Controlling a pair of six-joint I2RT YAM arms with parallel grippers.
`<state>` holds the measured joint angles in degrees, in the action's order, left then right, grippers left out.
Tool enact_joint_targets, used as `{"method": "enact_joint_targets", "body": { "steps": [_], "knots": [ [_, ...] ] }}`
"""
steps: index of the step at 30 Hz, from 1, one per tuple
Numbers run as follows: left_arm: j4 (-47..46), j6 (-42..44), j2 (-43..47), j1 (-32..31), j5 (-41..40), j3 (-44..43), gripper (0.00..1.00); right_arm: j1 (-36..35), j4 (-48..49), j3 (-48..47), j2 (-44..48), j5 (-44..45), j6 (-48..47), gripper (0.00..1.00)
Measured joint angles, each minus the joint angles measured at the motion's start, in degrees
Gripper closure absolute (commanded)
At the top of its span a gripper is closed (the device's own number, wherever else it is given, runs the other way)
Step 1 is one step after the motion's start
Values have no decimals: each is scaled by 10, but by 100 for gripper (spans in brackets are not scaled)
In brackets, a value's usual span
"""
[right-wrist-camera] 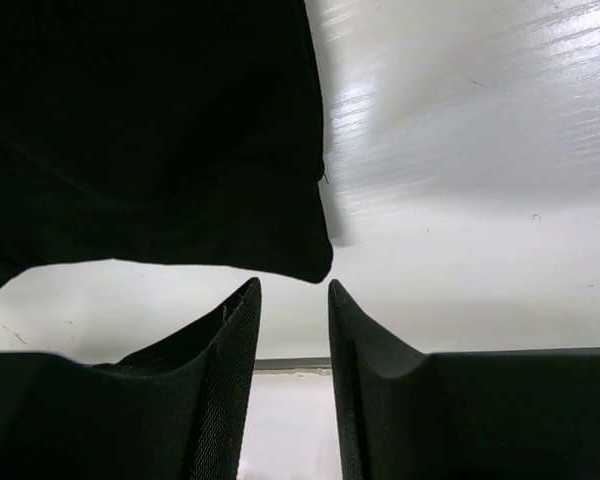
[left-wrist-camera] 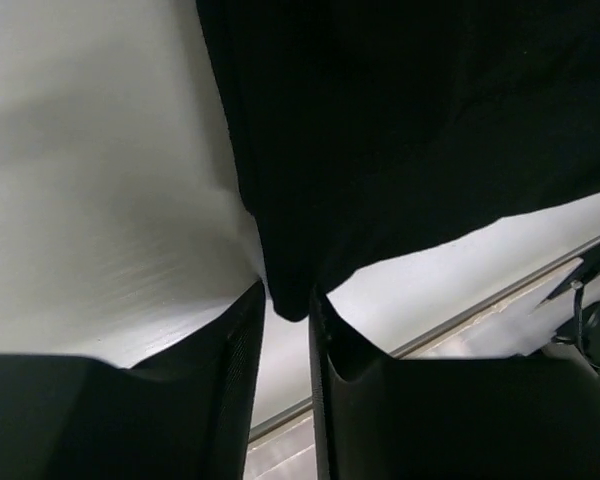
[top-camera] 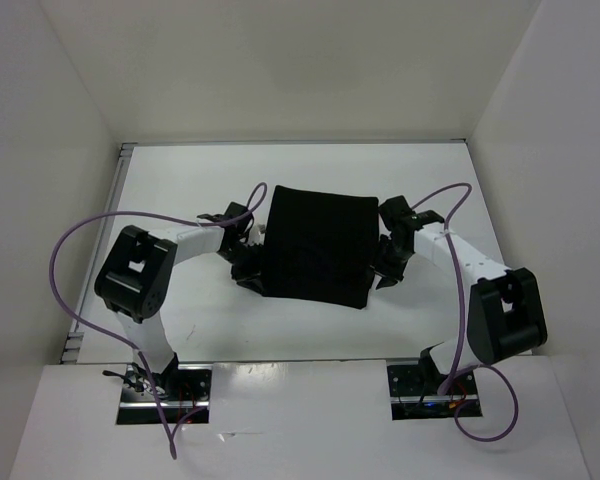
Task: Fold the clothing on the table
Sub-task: Fold the skirt
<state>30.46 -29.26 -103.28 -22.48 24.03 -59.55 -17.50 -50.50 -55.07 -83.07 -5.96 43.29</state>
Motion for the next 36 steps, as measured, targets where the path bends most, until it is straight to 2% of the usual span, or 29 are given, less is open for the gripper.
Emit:
{"method": "enact_joint_targets", "body": {
  "steps": [4,5,6,7,13,26,30,31,33,36],
  "knots": [
    [-13,-9,-8,-3,13,0,76,0,0,5,8,0,10,61],
    [-16,-10,-10,-3,16,-1,81,0,0,7,12,-1,12,61],
    [-18,-11,-13,-3,19,-1,95,0,0,11,14,-1,14,61],
    [-22,-12,-16,-3,22,-1,100,0,0,14,16,-1,17,61],
    [-29,-12,-21,-4,34,-2,100,-2,5,32,8,-7,22,60],
    [-27,-12,-19,-5,31,-2,100,-15,50,50,-80,-5,36,60],
    [-26,-11,-19,-5,30,-2,100,-31,66,54,-103,-22,41,70],
    [-26,-11,-19,-5,30,-2,100,-35,67,54,-105,-25,42,84],
    [-26,-11,-19,-5,29,-2,100,-40,73,56,-110,-40,44,98],
    [-26,-11,-19,-5,29,-2,100,-41,76,56,-113,-54,49,100]
  ]
}}
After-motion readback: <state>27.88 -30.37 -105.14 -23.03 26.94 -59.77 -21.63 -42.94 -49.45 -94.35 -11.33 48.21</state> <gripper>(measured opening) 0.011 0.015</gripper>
